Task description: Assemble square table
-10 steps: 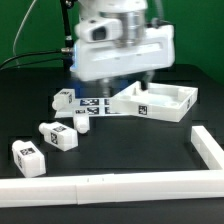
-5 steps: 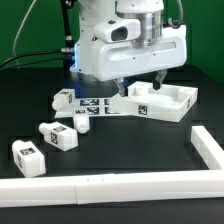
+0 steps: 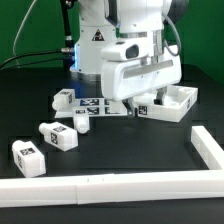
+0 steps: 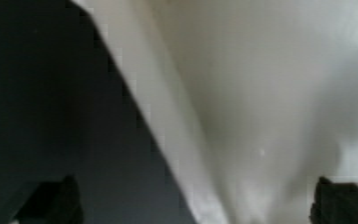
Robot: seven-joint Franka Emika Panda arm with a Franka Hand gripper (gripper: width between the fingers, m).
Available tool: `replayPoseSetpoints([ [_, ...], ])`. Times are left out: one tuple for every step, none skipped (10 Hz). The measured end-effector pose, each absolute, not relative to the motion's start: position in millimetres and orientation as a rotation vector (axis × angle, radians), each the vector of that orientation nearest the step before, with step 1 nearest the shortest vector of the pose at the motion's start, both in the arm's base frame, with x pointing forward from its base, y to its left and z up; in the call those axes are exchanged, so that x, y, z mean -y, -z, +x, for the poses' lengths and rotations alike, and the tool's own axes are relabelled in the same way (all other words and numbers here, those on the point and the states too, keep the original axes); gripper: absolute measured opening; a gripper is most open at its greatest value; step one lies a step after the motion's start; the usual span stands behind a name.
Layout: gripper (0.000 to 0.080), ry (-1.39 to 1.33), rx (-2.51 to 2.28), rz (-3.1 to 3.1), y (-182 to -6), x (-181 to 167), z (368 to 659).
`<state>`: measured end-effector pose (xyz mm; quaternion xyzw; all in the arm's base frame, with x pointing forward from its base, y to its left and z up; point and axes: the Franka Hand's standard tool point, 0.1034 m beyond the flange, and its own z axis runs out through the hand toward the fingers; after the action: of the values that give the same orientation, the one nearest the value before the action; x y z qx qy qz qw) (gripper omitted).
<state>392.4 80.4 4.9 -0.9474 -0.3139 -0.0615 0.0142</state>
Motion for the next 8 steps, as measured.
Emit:
replayPoseSetpoints([
  [0.0649,0.2,0.977,-2.951,-4.0,-79.9,390.0],
  [0.0649,0.195,0.977,-2.95,-4.0,-79.9,390.5],
  [0.0649,0.195,0.976,-2.951,-3.9,-79.9,390.6],
  [0.0649,0.195,0.976,-2.951,-3.9,-79.9,390.5],
  [0.053,0.195,0.976,-2.951,-3.9,-79.9,390.5],
  [0.0329,0.195,0.976,-2.951,-3.9,-79.9,390.5],
  [0.0329,0.195,0.975,-2.951,-4.0,-79.7,390.6],
  [0.0194,0.16,0.946,-2.962,-6.2,-72.6,392.4],
])
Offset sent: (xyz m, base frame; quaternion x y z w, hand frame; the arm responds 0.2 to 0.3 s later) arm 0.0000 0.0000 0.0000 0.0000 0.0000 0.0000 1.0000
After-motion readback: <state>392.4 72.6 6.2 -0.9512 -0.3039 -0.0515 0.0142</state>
